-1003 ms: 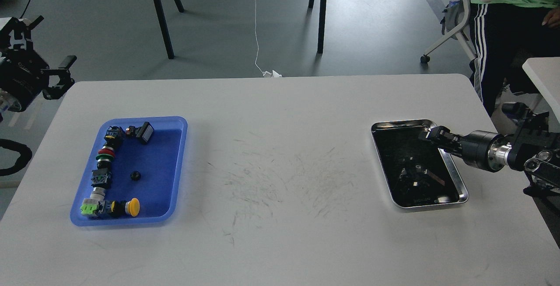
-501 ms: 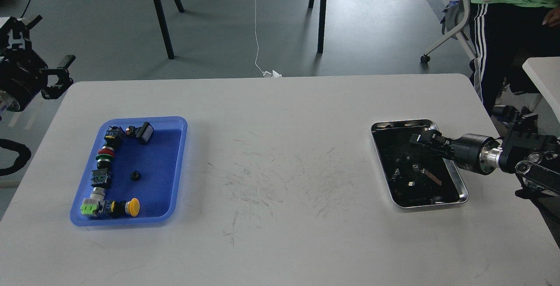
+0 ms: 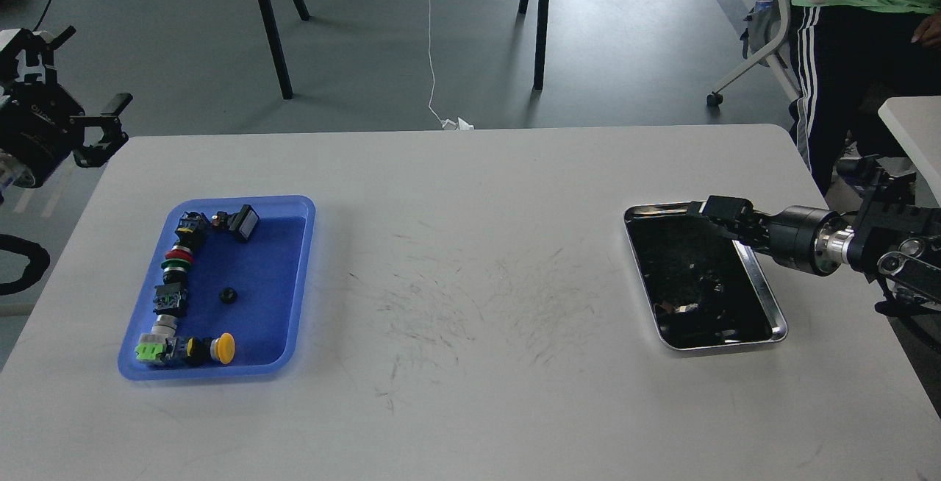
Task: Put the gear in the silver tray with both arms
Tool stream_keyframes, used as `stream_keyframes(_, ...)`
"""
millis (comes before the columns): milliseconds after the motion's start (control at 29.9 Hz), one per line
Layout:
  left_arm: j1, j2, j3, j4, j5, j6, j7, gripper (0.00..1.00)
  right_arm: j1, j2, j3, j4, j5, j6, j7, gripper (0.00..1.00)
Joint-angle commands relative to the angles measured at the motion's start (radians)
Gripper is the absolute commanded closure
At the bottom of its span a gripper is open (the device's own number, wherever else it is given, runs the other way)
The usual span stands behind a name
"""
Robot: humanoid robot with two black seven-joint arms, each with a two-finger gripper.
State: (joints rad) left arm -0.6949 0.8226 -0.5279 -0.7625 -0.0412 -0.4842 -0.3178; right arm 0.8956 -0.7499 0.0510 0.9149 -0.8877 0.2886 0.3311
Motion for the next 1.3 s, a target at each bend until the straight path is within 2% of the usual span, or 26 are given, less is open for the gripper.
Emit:
stream_keyframes(0,0.005,-0.008,0.008,-0.003,-0.009,-0.005,0.003,0.01,0.014,-0.022,0.056,0.007,0.003,0.012,-0.001,0.23)
stream_keyframes(100,0.040,-0.010,0.003,-0.055,-0.014,-0.005,0.017,0.01,0.009,-0.025,0.150,0.004,0.004,0.011,-0.006,0.13)
stream_keyframes(301,0.097,0.006,0.014,-0.158,-0.005,-0.005,0.017,0.01,0.008,-0.025,0.250,0.004,0.172,0.007,-0.009,0.09)
stream_keyframes(501,0.110,0.108,0.022,-0.293,0.001,-0.005,0.028,0.01,0.005,-0.048,0.326,0.004,0.237,0.001,-0.009,0.09)
stream_keyframes(568,0.123,0.104,0.022,-0.294,0.004,-0.005,0.022,0.01,0.005,-0.054,0.334,0.005,0.239,0.001,-0.009,0.09)
stream_keyframes(702,0.143,0.107,0.019,-0.307,0.009,0.056,0.014,0.01,0.003,-0.055,0.336,0.004,0.243,0.000,-0.009,0.09)
stream_keyframes(802,0.149,0.107,0.013,-0.311,0.012,0.061,0.013,0.01,0.002,-0.057,0.337,0.005,0.243,-0.003,-0.009,0.09)
stream_keyframes(869,0.153,0.118,0.008,-0.316,-0.009,0.059,-0.012,0.01,0.002,-0.055,0.337,0.005,0.245,-0.005,-0.009,0.09)
stream_keyframes(903,0.159,0.131,0.006,-0.325,-0.025,0.061,-0.038,0.01,0.002,-0.057,0.340,0.005,0.245,-0.006,-0.009,0.09)
stream_keyframes(1003,0.179,0.141,0.006,-0.339,-0.080,0.058,-0.154,0.01,0.002,-0.055,0.352,0.007,0.268,-0.006,-0.009,0.09)
stream_keyframes(1036,0.183,0.141,0.006,-0.342,-0.085,0.058,-0.171,0.01,0.002,-0.055,0.352,0.007,0.276,-0.006,-0.009,0.09)
stream_keyframes(1170,0.183,0.145,0.008,-0.360,-0.086,0.078,-0.171,0.01,0.002,-0.055,0.354,0.005,0.288,-0.006,-0.009,0.09)
stream_keyframes(1270,0.181,0.158,0.031,-0.423,-0.072,0.182,-0.171,0.01,0.002,-0.057,0.355,0.004,0.288,-0.006,-0.009,0.09)
